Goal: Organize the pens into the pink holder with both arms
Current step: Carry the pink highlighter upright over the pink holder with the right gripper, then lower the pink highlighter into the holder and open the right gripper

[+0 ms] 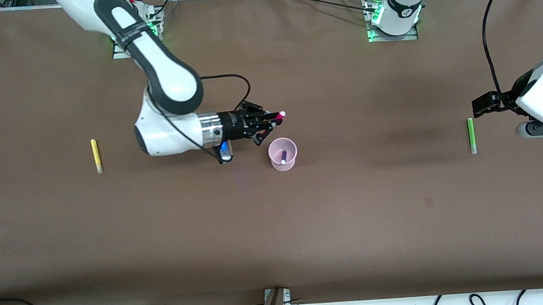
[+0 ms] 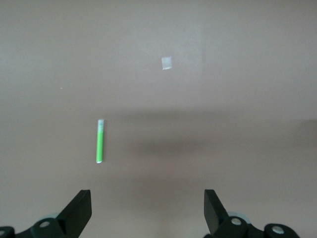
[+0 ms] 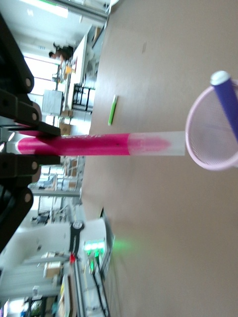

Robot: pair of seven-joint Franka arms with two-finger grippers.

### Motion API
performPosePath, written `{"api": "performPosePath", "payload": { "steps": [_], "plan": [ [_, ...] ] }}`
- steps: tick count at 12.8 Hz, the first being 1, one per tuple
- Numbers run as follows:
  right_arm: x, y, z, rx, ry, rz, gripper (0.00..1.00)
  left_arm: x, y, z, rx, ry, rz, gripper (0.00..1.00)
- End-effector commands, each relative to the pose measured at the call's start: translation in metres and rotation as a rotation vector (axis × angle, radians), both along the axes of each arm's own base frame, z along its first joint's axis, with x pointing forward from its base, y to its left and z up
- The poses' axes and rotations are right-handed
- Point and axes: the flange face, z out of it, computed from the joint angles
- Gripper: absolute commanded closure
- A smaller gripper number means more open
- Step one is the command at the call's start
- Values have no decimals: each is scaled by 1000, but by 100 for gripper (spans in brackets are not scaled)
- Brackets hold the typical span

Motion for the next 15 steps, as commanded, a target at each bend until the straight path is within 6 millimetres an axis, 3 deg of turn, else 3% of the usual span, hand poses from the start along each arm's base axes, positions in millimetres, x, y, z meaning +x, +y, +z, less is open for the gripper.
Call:
{"api": "performPosePath", "payload": {
  "steps": [1,3,5,10,14,15],
  "plan": [
    [-14,32,-20,-8,2,-68,100,-36,23,13,-60,-96,71,0],
    [-7,46,-31,1,2,-74,100,-71,21,23,-62,-174,62,0],
    [0,52,-43,1,-10,-86,100,-82,15,20,-20,-168,33,0],
    [5,43,-75,-14,-35,-69,100,-75,9,12,-10,-66,0,0],
    [4,40,-96,-21,-41,-55,100,-49,15,18,2,-77,-7,0],
    [5,38,-98,-17,-56,-48,88,-46,15,20,8,-81,-11,0]
  ]
}}
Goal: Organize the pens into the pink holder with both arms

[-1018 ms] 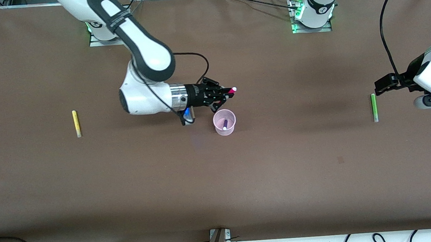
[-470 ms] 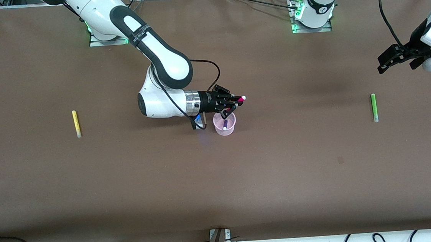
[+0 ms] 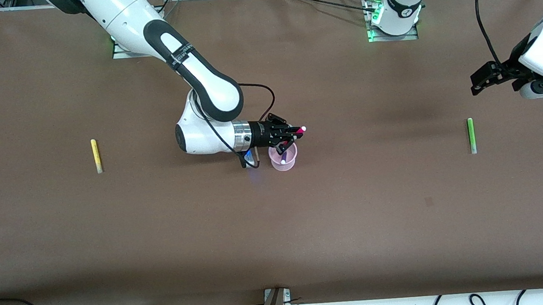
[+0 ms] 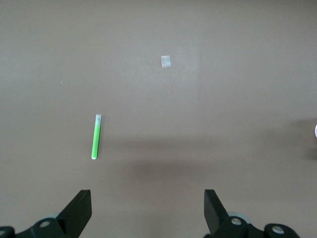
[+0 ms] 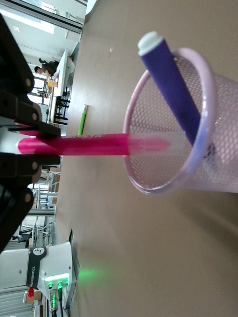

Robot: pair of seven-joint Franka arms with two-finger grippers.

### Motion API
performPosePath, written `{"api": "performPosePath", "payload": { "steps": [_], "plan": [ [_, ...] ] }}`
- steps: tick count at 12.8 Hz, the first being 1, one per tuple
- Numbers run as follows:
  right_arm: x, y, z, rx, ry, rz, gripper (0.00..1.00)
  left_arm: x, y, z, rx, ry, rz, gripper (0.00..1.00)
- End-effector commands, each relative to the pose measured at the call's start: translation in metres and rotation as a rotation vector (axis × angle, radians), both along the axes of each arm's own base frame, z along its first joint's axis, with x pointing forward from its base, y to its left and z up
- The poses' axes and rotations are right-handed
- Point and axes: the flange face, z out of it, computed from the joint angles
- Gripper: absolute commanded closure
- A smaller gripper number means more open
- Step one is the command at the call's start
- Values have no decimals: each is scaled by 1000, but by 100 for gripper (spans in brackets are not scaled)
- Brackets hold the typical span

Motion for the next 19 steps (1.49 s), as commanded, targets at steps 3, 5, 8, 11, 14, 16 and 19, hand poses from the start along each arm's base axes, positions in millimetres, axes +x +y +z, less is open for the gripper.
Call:
{"api": "performPosePath", "payload": {
  "steps": [3,5,8,11,14,16,19],
  "plan": [
    [13,-6,-8,15,-41,-4,36,12,-3,8,26,28,-39,0],
    [21,-5,8,27,-62,-4,26,12,-4,8,23,30,-68,0],
    [24,0,46,-55,-213,115,1,12,-5,9,23,26,-71,0],
    [33,-23,105,-231,-446,275,0,11,-2,11,23,24,-68,0],
    [51,-85,154,-434,-550,460,0,12,-5,10,23,23,-72,0],
    [52,-121,197,-504,-667,646,0,12,-6,10,22,24,-74,0],
    [40,-191,256,-516,-697,818,0,12,-6,9,22,24,-74,0]
  ]
}}
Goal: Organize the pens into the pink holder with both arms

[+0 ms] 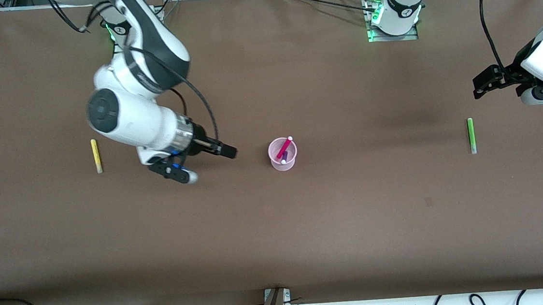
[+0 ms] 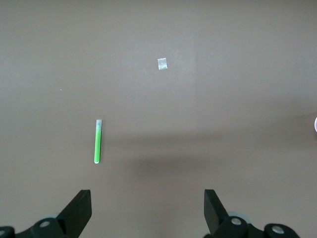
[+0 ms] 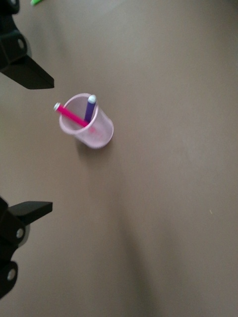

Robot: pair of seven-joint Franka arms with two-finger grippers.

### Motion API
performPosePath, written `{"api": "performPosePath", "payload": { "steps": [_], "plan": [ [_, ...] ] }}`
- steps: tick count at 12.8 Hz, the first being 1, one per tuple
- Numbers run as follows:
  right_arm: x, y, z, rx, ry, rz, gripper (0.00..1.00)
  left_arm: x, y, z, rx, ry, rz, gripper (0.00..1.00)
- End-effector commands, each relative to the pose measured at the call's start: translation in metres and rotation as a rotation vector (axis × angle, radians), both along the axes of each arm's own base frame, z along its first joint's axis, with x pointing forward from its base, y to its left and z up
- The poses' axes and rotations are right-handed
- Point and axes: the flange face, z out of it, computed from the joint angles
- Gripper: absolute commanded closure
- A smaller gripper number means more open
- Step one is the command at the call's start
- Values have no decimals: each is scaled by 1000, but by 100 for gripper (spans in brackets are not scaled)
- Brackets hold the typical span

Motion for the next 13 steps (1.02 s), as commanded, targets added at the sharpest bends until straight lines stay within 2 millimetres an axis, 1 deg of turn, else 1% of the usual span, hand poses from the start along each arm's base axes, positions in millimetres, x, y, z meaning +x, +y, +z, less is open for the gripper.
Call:
{"api": "performPosePath", "payload": {
  "steps": [1,2,3,4,5,6,7,9,10,11,13],
  "plan": [
    [-31,-55,53,-70,-29,146,0,2,-1,5,19,5,-24,0],
    [-45,-81,68,-91,-30,182,0,3,-1,4,19,7,-24,0],
    [-61,-100,84,-101,-50,234,0,3,-1,4,19,7,-25,0],
    [-76,-124,95,-138,-67,254,0,3,-1,4,17,7,-28,0],
    [-89,-141,106,-164,-71,283,0,3,1,4,17,9,-33,0],
    [-96,-156,119,-165,-67,303,0,2,1,3,17,10,-31,0],
    [-97,-168,122,-172,-52,335,0,2,1,3,17,12,-31,0],
    [-95,-189,135,-214,-80,413,0,2,-1,4,18,13,-34,0],
    [-92,-195,145,-214,-106,438,0,2,-1,4,18,13,-34,0],
    [-88,-199,150,-215,-119,442,0,2,0,4,18,14,-34,0],
    [-87,-202,153,-216,-126,435,0,2,0,3,18,14,-34,0]
  ]
}}
